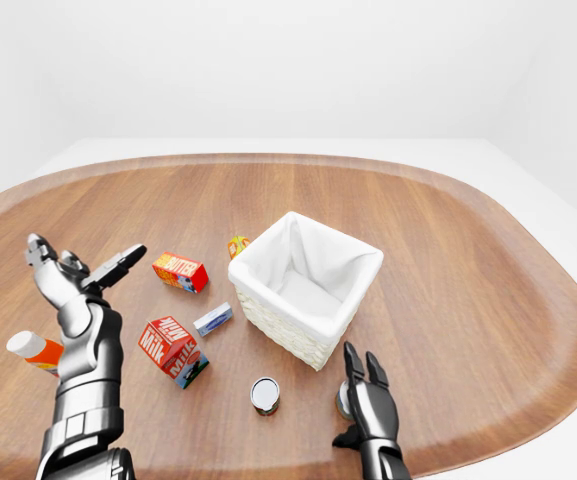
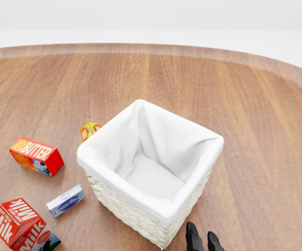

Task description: Pick up the alphabet soup, and put it in the basket.

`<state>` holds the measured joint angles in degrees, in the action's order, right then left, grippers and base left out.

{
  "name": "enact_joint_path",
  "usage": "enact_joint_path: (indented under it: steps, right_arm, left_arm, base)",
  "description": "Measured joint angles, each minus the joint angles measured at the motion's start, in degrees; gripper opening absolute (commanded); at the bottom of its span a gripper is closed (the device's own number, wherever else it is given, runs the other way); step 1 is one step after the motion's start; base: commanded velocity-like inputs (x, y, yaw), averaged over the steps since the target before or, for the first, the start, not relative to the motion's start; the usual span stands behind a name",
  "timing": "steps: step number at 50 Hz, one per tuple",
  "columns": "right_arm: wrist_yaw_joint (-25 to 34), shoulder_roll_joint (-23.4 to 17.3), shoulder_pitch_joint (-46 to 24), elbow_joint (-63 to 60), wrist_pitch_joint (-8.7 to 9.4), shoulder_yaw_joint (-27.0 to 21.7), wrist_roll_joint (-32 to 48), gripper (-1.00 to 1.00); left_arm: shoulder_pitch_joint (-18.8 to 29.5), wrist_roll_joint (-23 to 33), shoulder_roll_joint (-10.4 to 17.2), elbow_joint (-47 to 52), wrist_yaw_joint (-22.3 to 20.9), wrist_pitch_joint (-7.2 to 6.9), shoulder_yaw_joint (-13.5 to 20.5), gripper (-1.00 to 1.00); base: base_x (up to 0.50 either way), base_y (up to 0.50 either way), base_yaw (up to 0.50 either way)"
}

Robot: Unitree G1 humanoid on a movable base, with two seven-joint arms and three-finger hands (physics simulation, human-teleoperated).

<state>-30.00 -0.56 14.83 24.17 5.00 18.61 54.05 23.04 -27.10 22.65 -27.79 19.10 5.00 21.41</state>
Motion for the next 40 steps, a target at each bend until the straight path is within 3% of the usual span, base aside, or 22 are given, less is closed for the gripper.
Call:
enact_joint_path:
  steps: [2,3,24,40]
  right_arm:
    - [0.0,0.1,0.0,0.0,0.0,-0.1,0.1,-0.45]
    - [0.0,0.1,0.0,0.0,0.0,-0.1,0.1,-1.0]
    - [0.0,-2.3,0.8,-3.4,0.01,0.6,-1.9,-1.0]
    - [0.0,-6.5,14.0,-17.7,0.01,3.9,-0.7,-1.0]
  left_arm:
    - [0.0,0.0,0.0,0.0,0.0,0.0,0.0,1.0]
    - [0.0,0.0,0.0,-0.1,0.0,0.0,0.0,1.0]
    - [-0.4,0.1,-0.1,1.2,0.2,0.0,0.2,1.0]
    - [-0.4,0.2,-0.2,1.0,0.2,0.0,0.1,1.0]
  base:
    - [0.0,0.0,0.0]
    - [0.0,0.0,0.0]
    - [0.0,0.0,0.0]
    - [0.0,0.0,0.0]
